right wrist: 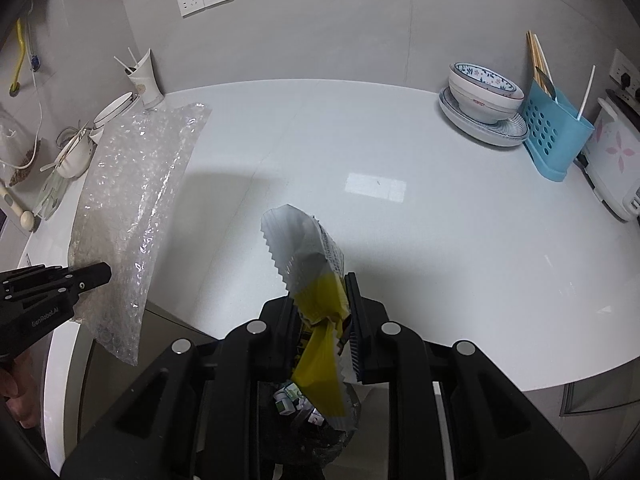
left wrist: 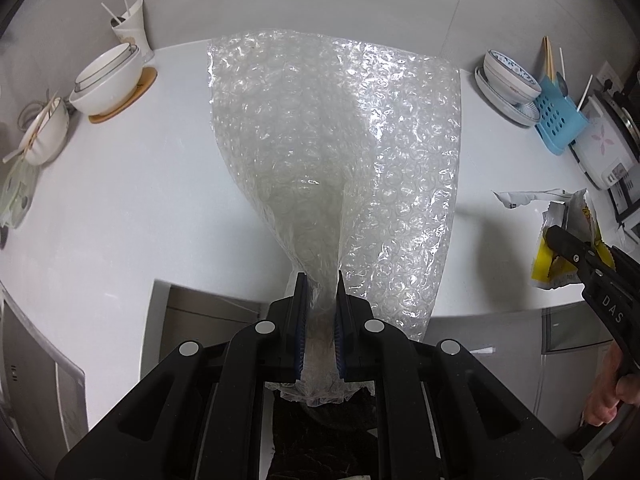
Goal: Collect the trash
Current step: 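Lift and carry the bubble wrap and yellow wrapper down over the bin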
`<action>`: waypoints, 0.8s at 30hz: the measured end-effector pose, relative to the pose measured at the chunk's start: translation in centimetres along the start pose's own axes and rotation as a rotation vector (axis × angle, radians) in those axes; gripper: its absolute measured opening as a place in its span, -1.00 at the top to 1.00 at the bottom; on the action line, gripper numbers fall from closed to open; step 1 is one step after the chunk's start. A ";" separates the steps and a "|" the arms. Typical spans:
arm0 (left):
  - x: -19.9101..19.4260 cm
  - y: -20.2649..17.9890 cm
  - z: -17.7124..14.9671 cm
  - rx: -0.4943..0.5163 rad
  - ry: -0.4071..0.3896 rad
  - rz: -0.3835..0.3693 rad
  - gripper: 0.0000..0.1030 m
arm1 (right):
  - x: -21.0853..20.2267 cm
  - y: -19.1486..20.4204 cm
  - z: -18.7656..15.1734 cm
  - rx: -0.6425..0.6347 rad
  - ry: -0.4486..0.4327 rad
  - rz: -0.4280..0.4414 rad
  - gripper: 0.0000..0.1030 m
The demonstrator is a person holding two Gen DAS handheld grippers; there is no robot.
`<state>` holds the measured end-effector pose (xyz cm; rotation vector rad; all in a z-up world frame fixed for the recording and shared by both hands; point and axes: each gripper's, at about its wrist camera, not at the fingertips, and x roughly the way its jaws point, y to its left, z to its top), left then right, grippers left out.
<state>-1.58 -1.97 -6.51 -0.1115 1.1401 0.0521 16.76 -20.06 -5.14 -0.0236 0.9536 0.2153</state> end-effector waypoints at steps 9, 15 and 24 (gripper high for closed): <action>-0.8 -1.1 -4.9 0.001 0.013 -0.011 0.80 | 0.3 0.1 -0.7 0.001 0.015 0.011 0.63; -1.6 -2.2 -8.2 0.023 0.029 -0.028 0.80 | 0.5 0.1 -1.2 -0.008 0.027 0.008 0.63; -2.0 -2.3 -13.1 0.052 0.070 -0.049 0.80 | 0.2 -0.2 -2.2 -0.015 0.046 0.014 0.63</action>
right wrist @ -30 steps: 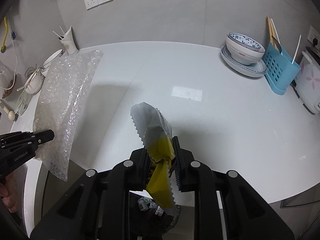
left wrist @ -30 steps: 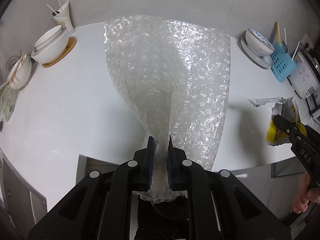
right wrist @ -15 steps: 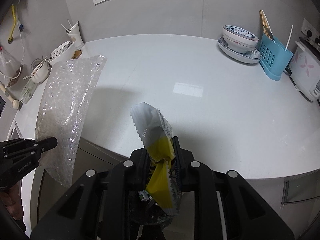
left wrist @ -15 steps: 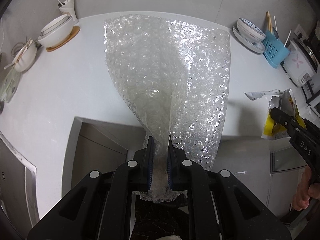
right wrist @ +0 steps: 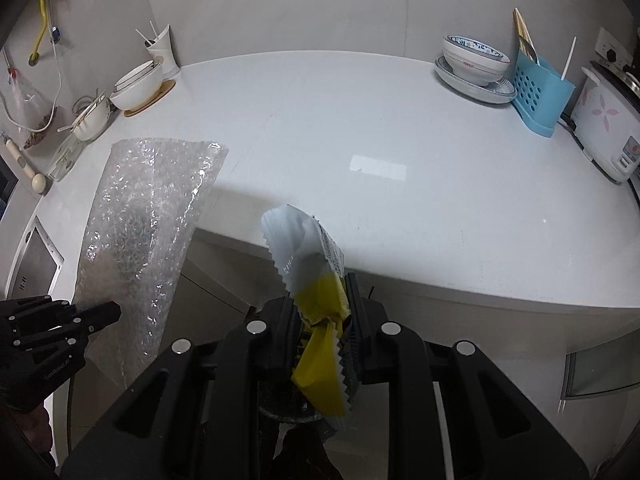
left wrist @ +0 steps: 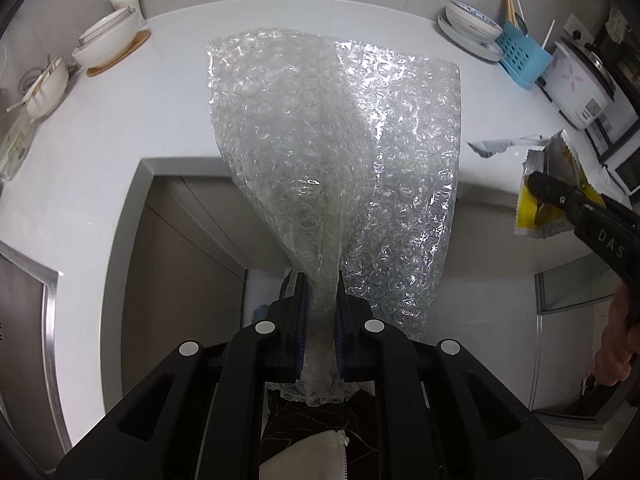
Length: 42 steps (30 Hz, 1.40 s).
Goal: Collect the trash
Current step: 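Lift and carry the bubble wrap and yellow wrapper down over the bin, then open the left tool to drop the bubble wrap into the bin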
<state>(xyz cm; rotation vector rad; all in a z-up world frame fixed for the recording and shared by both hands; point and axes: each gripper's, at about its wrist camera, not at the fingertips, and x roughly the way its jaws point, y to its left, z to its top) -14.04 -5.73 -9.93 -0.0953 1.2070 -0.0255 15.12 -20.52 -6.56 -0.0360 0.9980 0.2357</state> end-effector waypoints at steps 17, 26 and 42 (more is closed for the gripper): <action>6.3 0.7 -6.0 0.026 0.107 -0.006 0.80 | 4.9 0.1 -4.7 -0.010 0.085 0.081 0.63; 11.9 0.7 -6.9 0.041 0.136 0.005 0.79 | 8.7 1.4 -9.6 -0.025 0.150 0.082 0.62; 18.3 -0.3 -6.3 0.032 0.213 0.029 0.79 | 13.3 1.4 -12.7 -0.010 0.207 0.077 0.62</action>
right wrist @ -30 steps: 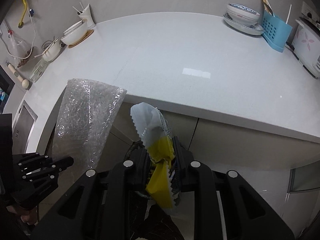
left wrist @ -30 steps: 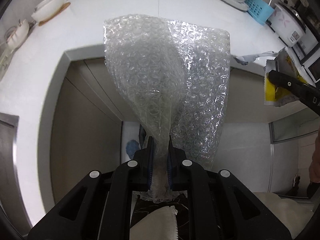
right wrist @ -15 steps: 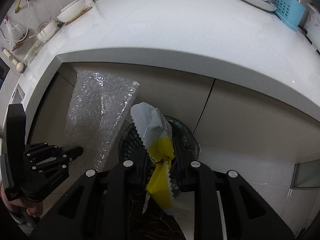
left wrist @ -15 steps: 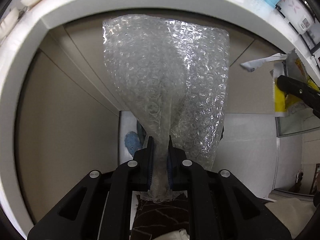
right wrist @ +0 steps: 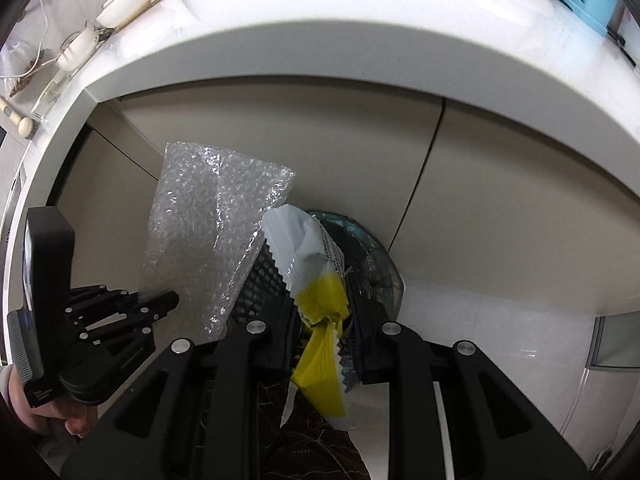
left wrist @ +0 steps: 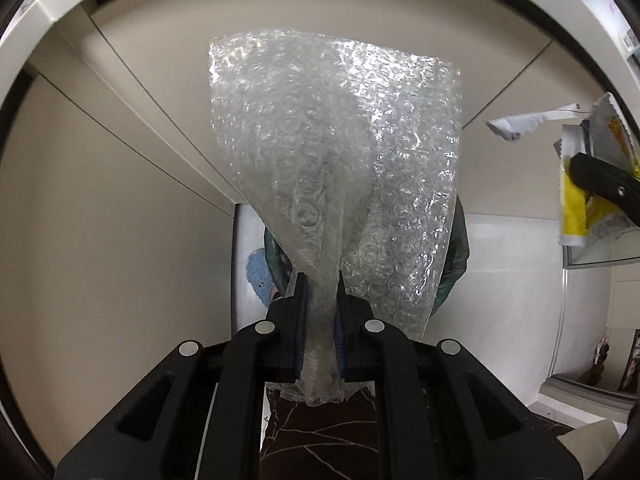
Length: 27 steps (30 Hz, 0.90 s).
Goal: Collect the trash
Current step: 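Open the left tool to drop the bubble wrap into the bin, then open the right tool to drop the yellow wrapper into the bin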
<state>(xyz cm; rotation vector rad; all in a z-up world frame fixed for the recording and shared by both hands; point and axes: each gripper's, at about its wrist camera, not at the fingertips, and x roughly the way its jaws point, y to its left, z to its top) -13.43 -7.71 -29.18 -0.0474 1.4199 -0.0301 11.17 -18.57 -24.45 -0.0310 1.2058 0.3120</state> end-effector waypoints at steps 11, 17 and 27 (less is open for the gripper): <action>0.1 -1.2 1.8 0.030 0.005 0.005 0.51 | -0.1 0.3 -2.0 0.022 0.014 0.003 0.62; -0.1 -1.7 2.7 0.033 -0.016 0.013 0.20 | 0.2 0.7 -2.5 0.022 0.023 0.000 0.61; -4.0 0.2 2.9 -0.028 -0.106 -0.013 -0.43 | -0.2 0.4 -2.8 0.013 0.003 0.023 0.61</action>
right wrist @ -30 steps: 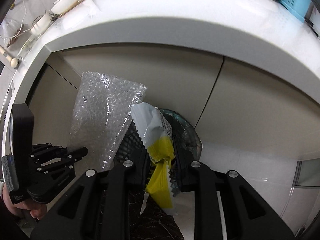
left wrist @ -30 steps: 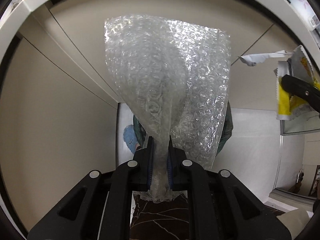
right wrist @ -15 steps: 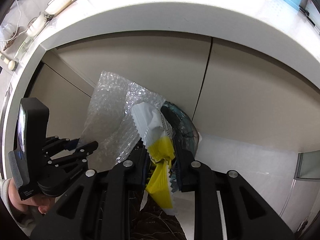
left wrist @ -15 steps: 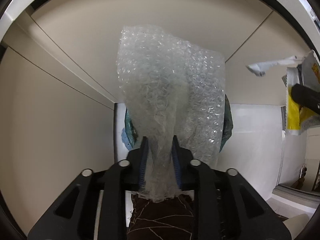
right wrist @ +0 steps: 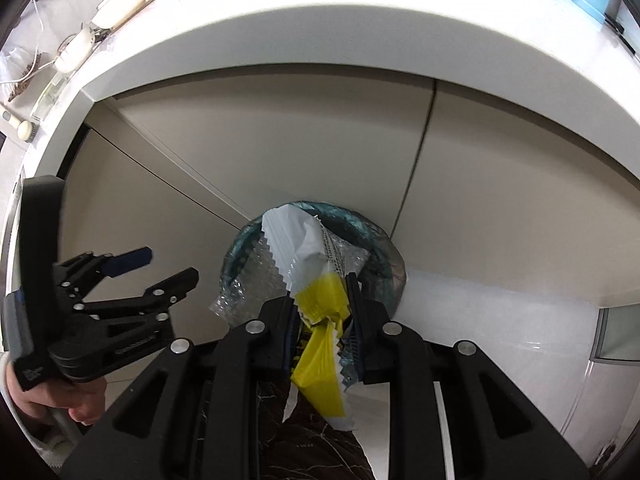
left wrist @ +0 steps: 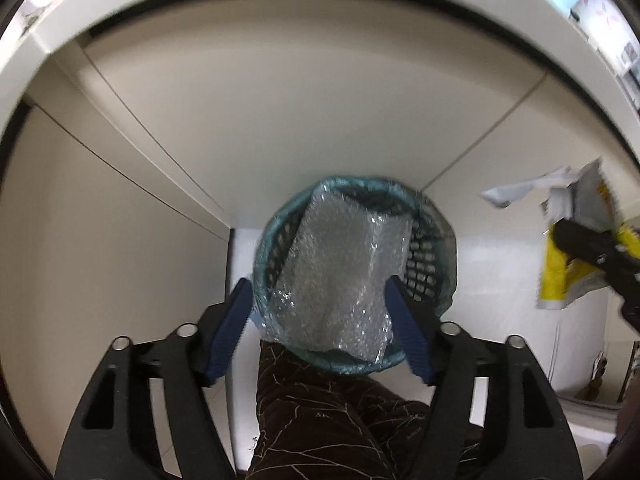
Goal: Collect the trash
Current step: 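Open the right tool to drop the yellow wrapper into the bin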
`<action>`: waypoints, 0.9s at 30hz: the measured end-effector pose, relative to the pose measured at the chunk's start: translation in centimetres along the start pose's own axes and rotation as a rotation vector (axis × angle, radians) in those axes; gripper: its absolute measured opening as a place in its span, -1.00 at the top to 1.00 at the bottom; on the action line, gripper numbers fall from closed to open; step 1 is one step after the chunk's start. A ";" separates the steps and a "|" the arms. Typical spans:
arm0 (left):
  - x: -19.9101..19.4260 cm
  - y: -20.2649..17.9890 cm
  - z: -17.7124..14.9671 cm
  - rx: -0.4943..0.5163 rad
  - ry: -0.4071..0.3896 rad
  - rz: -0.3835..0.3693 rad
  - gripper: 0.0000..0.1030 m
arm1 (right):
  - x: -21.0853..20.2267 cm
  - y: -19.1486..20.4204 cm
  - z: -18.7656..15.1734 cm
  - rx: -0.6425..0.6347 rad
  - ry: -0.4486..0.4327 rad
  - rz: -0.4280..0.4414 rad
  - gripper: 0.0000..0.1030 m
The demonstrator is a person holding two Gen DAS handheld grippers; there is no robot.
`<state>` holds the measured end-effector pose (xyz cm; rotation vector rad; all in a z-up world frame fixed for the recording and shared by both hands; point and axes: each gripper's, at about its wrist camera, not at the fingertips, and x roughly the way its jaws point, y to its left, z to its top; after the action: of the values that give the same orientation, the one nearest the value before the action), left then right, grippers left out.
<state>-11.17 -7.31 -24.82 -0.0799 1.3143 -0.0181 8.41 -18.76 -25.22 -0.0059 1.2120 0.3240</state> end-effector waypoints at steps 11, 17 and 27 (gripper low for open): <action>-4.9 3.3 0.5 -0.059 -0.089 0.005 -0.88 | 1.2 2.4 -0.7 -0.084 0.004 0.038 0.47; -4.2 4.6 0.1 -0.093 -0.075 0.011 -0.88 | 2.2 2.8 -1.6 -0.101 0.017 0.026 0.41; -3.2 5.4 -0.1 -0.117 -0.043 0.007 -0.88 | 3.4 2.6 -3.2 -0.097 0.007 -0.028 -0.25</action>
<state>-12.24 -1.72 -22.14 -0.1744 1.2717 0.0668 5.91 -16.05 -29.10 -0.1083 1.2012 0.3578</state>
